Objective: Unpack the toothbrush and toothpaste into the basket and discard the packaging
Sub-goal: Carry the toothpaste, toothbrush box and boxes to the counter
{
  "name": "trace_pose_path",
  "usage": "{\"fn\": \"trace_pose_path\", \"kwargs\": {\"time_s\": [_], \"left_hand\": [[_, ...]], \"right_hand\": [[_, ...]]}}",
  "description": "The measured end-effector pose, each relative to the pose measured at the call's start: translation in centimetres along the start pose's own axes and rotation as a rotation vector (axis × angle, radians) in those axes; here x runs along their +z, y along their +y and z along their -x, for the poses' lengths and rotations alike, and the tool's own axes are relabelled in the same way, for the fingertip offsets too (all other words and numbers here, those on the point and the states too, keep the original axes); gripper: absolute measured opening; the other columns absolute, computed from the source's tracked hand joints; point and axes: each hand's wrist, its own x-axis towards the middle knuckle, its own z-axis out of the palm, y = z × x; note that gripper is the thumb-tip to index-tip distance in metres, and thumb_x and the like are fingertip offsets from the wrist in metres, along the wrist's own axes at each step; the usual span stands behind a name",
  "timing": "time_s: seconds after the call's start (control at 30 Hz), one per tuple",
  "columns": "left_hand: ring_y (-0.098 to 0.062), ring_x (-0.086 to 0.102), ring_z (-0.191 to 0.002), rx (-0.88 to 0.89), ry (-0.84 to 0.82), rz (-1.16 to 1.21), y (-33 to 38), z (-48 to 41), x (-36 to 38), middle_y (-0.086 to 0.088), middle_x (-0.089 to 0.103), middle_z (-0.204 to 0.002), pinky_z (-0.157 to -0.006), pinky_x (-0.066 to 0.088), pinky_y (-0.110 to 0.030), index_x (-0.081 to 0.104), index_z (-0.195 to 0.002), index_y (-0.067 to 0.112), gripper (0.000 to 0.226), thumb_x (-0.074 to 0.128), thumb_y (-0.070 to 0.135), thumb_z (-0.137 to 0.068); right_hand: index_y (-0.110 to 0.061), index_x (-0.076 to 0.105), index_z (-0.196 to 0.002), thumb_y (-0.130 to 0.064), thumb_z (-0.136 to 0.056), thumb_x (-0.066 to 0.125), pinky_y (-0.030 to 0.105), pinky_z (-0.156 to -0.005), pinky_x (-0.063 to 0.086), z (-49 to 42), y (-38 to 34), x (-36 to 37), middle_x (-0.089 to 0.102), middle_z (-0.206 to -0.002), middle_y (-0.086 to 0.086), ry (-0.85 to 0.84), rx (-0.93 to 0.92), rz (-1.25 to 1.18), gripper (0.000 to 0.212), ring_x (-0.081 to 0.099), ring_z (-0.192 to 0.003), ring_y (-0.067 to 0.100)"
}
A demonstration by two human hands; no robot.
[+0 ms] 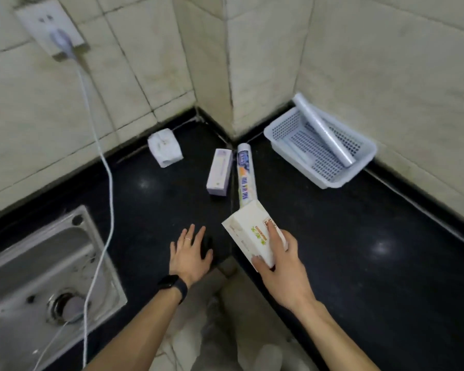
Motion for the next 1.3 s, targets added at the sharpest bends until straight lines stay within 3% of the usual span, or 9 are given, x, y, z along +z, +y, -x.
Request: {"fn": "trace_pose_path", "kwargs": {"time_s": [0.13,0.27,0.37,0.47,0.67,0.83,1.03,1.2,1.3], "left_hand": [[-0.023,0.001,-0.151,-0.031,-0.004,0.017,-6.2,-6.3,-3.7,0.0,0.004,-0.165,-0.121,0.008,-0.052,0.01,-0.156,0.033,0.071,0.043,0.051,-0.095],[-0.023,0.001,-0.151,-0.043,0.007,0.076,-9.6,-12.3,-6.9,0.0,0.005,-0.165,-0.121,0.007,-0.053,0.013,-0.156,0.032,0.071,0.044,0.051,-0.095],[-0.024,0.0,-0.151,-0.055,0.014,0.1,-11.1,-16.5,-8.0,-0.001,0.005,-0.165,-0.12,0.007,-0.054,0.012,-0.156,0.033,0.071,0.041,0.055,-0.095],[-0.026,-0.002,-0.151,-0.085,-0.004,0.142,-12.6,-19.8,-8.1,-0.003,0.001,-0.165,-0.12,0.006,-0.057,0.01,-0.156,0.034,0.072,0.038,0.059,-0.094],[-0.022,-0.021,-0.148,-0.066,-0.082,0.096,-15.2,-22.4,-6.3,0.006,-0.029,-0.159,-0.113,-0.005,-0.066,-0.013,-0.151,0.046,0.074,0.025,0.071,-0.092],[-0.02,-0.03,-0.144,-0.049,-0.026,0.062,-15.7,-22.5,-4.6,0.004,-0.037,-0.155,-0.11,-0.014,-0.064,-0.022,-0.148,0.045,0.072,0.016,0.072,-0.093],[-0.02,-0.027,-0.145,-0.055,0.017,0.032,-16.2,-22.8,-3.2,0.004,-0.022,-0.162,-0.105,-0.016,-0.063,-0.01,-0.152,0.044,0.072,0.009,0.076,-0.09],[-0.015,-0.041,-0.138,-0.038,0.007,0.051,-16.1,-22.9,-3.4,0.009,-0.037,-0.155,-0.104,-0.024,-0.062,-0.019,-0.148,0.047,0.073,0.016,0.075,-0.091],[-0.017,-0.043,-0.137,-0.056,-0.079,0.045,-15.8,-22.8,-4.2,0.008,-0.048,-0.148,-0.107,-0.02,-0.065,-0.031,-0.142,0.047,0.072,0.011,0.073,-0.091]], "right_hand": [[-0.046,0.0,-0.156,-0.047,-0.097,0.056,0.029,-0.083,0.047,-6.4,-7.2,4.4,0.009,-0.157,-0.013,-0.027,-0.021,0.016,0.081,0.053,-0.122,0.023],[-0.044,0.002,-0.156,-0.052,-0.095,0.055,0.04,-0.106,0.041,-13.7,-12.8,7.5,0.021,-0.155,-0.004,0.013,-0.032,-0.009,0.081,0.037,-0.136,0.02],[-0.039,0.009,-0.157,-0.053,-0.095,0.054,0.031,-0.104,0.035,-20.0,-15.8,9.1,0.025,-0.155,0.001,0.002,0.065,-0.101,0.078,0.04,-0.133,0.02],[-0.033,0.017,-0.156,-0.056,-0.095,0.052,0.038,-0.107,0.037,-26.0,-18.1,10.3,0.035,-0.152,0.009,0.057,0.107,-0.126,0.075,0.045,-0.13,0.025],[-0.017,0.007,-0.158,-0.045,-0.1,0.048,0.044,-0.101,0.043,-35.5,-20.6,12.0,0.024,-0.151,0.022,0.121,0.141,0.158,0.077,0.049,-0.124,0.044],[-0.018,0.001,-0.158,-0.041,-0.1,0.049,0.047,-0.095,0.048,-40.5,-19.2,14.1,0.016,-0.151,0.023,0.122,0.115,0.354,0.079,0.055,-0.113,0.046],[-0.02,-0.001,-0.159,-0.026,-0.098,0.054,0.044,-0.093,0.049,-41.4,-16.9,15.8,0.0,-0.162,0.02,0.078,0.085,0.489,0.083,0.055,-0.117,0.047],[-0.01,-0.008,-0.159,-0.028,-0.103,0.042,0.039,-0.094,0.051,-41.2,-17.0,15.9,-0.015,-0.164,0.023,0.044,0.062,0.621,0.077,0.01,-0.151,0.043],[-0.016,-0.012,-0.159,-0.03,-0.102,0.045,0.039,-0.095,0.049,-40.8,-18.2,14.6,-0.023,-0.162,0.023,-0.007,0.104,0.56,0.081,0.043,-0.136,0.047]]}}
